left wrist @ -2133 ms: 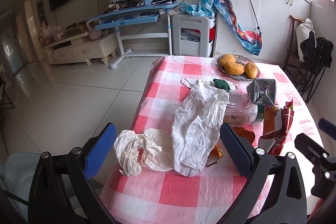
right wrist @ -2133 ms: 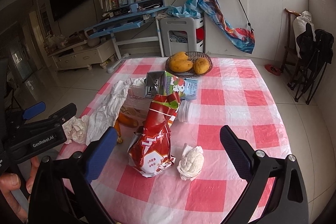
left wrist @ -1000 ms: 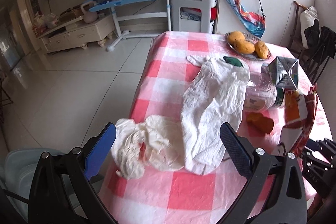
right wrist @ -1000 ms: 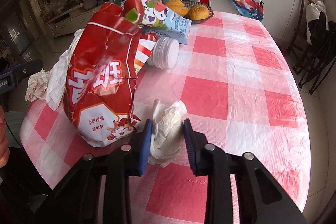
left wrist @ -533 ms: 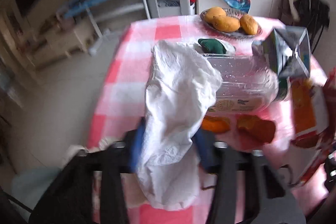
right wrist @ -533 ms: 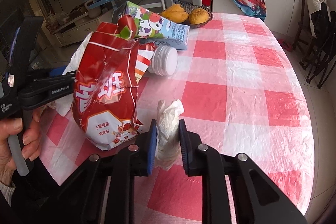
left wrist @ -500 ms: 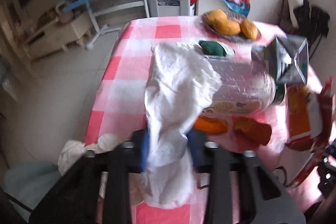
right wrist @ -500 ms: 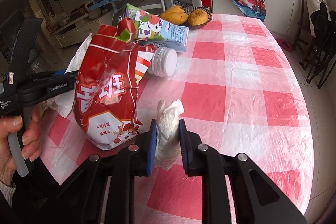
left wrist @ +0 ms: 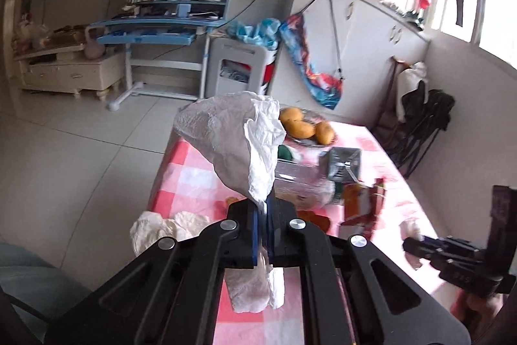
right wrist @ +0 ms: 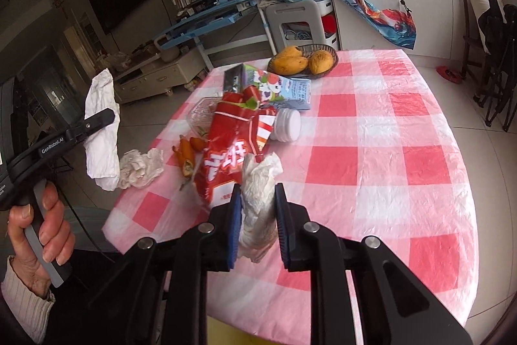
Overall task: Collect trash
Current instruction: 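Carry the tissue to the yellow basin with the right gripper while the left gripper grasps the white plastic bag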
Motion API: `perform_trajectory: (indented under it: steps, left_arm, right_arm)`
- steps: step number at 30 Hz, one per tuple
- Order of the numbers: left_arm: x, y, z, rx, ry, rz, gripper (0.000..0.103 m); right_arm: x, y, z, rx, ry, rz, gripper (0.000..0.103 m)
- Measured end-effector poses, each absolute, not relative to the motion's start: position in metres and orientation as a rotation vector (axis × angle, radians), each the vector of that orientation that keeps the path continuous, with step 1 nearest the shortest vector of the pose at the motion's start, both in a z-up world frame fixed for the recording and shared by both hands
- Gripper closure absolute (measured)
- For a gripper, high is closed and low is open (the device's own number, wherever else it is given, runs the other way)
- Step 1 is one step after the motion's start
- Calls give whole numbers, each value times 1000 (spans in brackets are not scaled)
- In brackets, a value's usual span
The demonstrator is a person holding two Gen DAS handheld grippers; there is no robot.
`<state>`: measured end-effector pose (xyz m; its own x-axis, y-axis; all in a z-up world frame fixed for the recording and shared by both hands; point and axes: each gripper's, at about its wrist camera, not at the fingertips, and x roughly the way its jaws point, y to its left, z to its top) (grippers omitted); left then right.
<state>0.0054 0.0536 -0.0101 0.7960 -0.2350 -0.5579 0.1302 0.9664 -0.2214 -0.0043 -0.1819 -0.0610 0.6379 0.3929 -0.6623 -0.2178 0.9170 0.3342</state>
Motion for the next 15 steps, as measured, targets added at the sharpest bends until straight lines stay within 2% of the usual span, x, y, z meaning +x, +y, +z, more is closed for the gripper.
perform_trajectory:
  steps: [15]
  left_arm:
    - [-100, 18, -37, -137, 728, -343, 98]
  right_arm:
    - [-106, -125, -92, 169, 974, 496, 82]
